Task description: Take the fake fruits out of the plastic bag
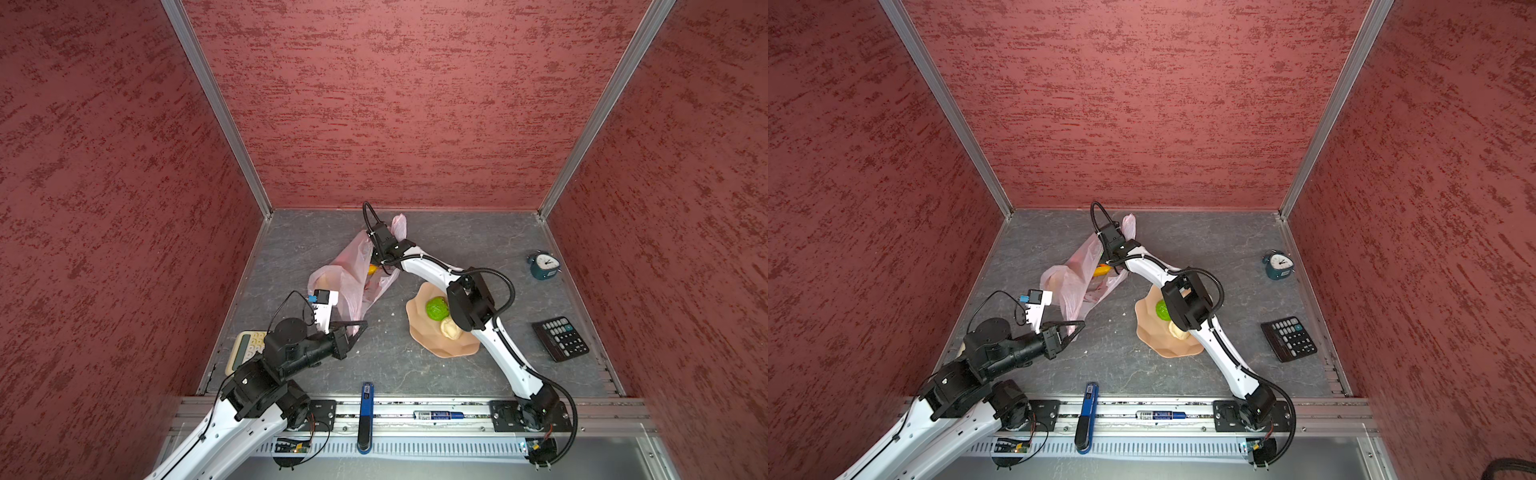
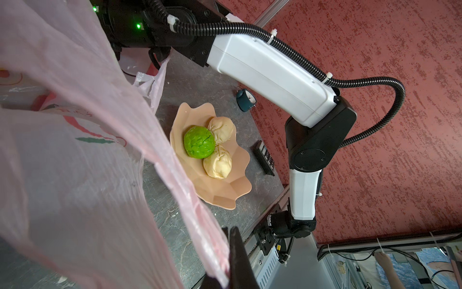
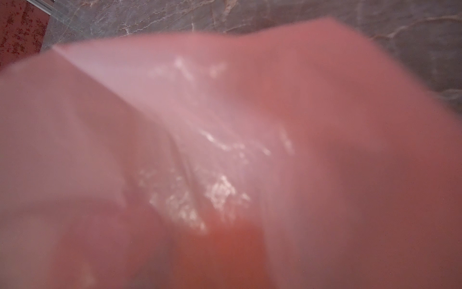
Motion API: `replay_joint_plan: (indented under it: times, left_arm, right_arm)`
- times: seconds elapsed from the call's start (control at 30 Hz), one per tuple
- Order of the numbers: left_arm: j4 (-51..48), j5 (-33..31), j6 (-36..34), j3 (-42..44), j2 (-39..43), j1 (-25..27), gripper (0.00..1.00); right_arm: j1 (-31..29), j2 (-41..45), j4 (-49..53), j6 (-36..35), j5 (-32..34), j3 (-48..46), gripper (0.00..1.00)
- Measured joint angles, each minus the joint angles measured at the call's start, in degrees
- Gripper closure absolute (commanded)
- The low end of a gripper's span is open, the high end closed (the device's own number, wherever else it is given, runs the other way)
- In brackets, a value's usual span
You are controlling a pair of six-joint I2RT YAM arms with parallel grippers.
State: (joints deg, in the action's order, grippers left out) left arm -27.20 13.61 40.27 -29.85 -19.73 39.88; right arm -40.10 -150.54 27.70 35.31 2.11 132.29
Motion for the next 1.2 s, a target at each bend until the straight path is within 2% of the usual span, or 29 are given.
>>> replay_joint_plan:
  times: [0.1,0.27,0.53,0.87,1.2]
  left_arm:
    - [1.38,-0.92,-0.26,-0.07,-1.11,0.04,0.93]
    - [5.55,-2.73,-2.21,-1.18,-8.31,-0.28,0.93]
    - [13.73,-3.76,-5.68,-5.01,-18.38,-4.11,0.93]
    - [17.44,-1.88,-6.49,-6.08,-17.40,-9.99,0.93]
    - [16.63,-0.09,-6.23,-6.14,-16.11,-10.82,0.94]
  right_arm:
    - [0.17,1.62,-2.54,-1.20,-0.72,-3.39,0.67]
    - [0.33,7.34,-4.26,-3.93,-3.52,-12.04,0.69]
    - [-0.61,20.24,-6.91,-7.89,-9.68,-25.40,0.70]
    - [-2.62,30.01,-7.78,-12.11,-14.88,-35.47,0.70]
    - [-2.56,40.13,-5.92,-15.85,-21.59,-37.55,0.71]
